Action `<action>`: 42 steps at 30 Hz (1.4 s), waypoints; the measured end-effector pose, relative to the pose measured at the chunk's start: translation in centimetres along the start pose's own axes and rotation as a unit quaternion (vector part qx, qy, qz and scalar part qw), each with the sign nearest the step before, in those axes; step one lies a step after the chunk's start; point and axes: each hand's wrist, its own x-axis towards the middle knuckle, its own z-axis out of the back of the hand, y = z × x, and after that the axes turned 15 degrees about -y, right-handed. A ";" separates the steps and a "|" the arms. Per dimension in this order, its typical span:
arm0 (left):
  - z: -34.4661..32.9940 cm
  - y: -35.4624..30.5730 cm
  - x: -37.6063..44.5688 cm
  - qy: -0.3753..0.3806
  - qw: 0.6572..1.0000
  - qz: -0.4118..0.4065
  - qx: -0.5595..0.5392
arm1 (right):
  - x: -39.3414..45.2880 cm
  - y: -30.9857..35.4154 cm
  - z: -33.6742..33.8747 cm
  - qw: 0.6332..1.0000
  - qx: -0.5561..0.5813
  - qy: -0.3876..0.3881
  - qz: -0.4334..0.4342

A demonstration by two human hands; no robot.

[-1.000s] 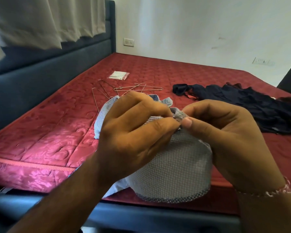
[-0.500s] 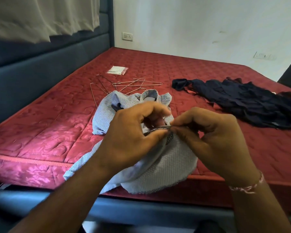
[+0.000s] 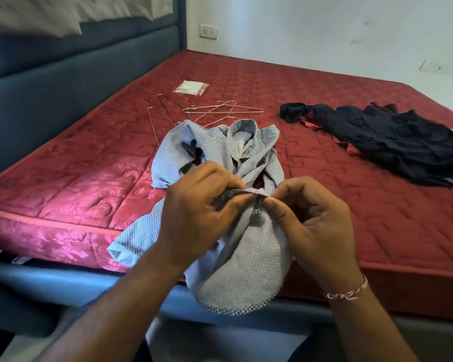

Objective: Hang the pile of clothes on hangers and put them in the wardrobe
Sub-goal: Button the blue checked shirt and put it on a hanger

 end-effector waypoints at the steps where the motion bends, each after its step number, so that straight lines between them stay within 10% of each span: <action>1: 0.4 0.7 0.0 0.017 1.000 -0.004 -0.013 | -0.2 -0.4 0.1 1.000 -0.009 0.014 -0.007; 13: 2.6 4.0 -0.8 0.419 0.890 0.129 -0.123 | 3.7 -9.0 -5.5 0.971 -0.193 0.131 -0.060; 16: 0.5 5.0 0.4 0.336 0.912 0.212 -0.103 | 3.7 -11.1 -8.1 0.920 -0.280 0.266 -0.068; 19: -3.3 7.4 1.4 0.253 0.943 0.216 0.001 | 1.5 -11.6 -8.7 0.910 -0.343 0.234 -0.019; 26: -12.6 12.0 3.6 0.280 0.929 0.204 0.132 | 0.4 -9.2 -5.4 0.913 -0.385 0.129 0.041; 31: -15.4 14.1 3.3 0.297 0.888 0.256 0.239 | 3.1 -7.8 -2.2 0.915 -0.306 0.261 -0.045; 37: -17.7 13.5 1.5 0.316 0.853 0.211 0.358 | 8.8 -11.5 -4.8 0.938 -0.312 -0.118 -0.094; 42: -18.0 13.8 1.2 0.306 0.849 0.219 0.371 | 9.3 -17.2 -6.8 0.901 -0.408 0.066 -0.130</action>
